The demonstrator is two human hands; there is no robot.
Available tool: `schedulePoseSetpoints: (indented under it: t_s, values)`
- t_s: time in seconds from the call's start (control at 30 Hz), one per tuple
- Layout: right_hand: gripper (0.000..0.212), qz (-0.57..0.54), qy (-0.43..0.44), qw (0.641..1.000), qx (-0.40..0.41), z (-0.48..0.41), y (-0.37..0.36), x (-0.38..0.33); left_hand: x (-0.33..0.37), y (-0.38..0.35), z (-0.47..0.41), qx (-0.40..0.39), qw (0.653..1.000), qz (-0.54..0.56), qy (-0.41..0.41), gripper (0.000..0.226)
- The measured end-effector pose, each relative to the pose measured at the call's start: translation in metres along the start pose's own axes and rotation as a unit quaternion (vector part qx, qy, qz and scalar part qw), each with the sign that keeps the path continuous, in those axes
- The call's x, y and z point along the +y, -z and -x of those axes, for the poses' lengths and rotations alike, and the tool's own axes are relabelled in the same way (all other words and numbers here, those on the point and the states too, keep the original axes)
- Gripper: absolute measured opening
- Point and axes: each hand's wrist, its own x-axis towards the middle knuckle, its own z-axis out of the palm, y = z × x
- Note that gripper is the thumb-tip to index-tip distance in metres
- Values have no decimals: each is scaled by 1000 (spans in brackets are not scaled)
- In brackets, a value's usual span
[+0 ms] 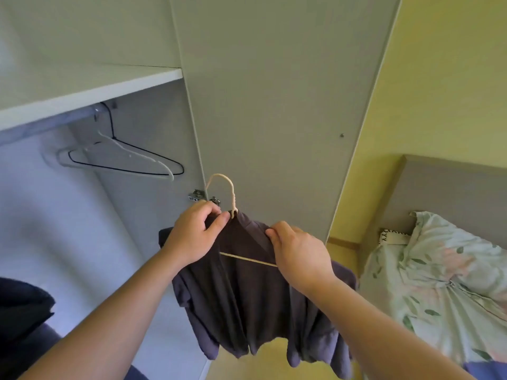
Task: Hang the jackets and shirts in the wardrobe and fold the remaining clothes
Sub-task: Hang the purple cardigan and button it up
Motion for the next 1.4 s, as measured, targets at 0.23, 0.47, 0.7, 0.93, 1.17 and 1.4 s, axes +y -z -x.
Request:
schedulePoseSetpoints:
  t_s: [0.23,0.47,0.7,0.93,1.17,1.4]
  values:
    - [40,-51,19,998,-11,-53,-57,-66,-67,51,1,100,989,-107,-18,33]
    - [34,-121,67,990,-8,-103,-98,-120,-105,73,-2,177,942,-265,103,43]
    - [40,-194,80,976,-60,-163,-129,-158,-142,90,-1,212,872,-300,325,56]
    - [36,-254,118,956,-88,-233,-134,-191,-185,104,-18,181,868,-177,427,45]
    - [36,-257,137,952,-93,-274,-156,-233,-222,123,-51,217,873,-155,408,44]
    - [37,-259,128,955,-74,-304,-172,-264,-269,145,-64,214,859,-155,439,70]
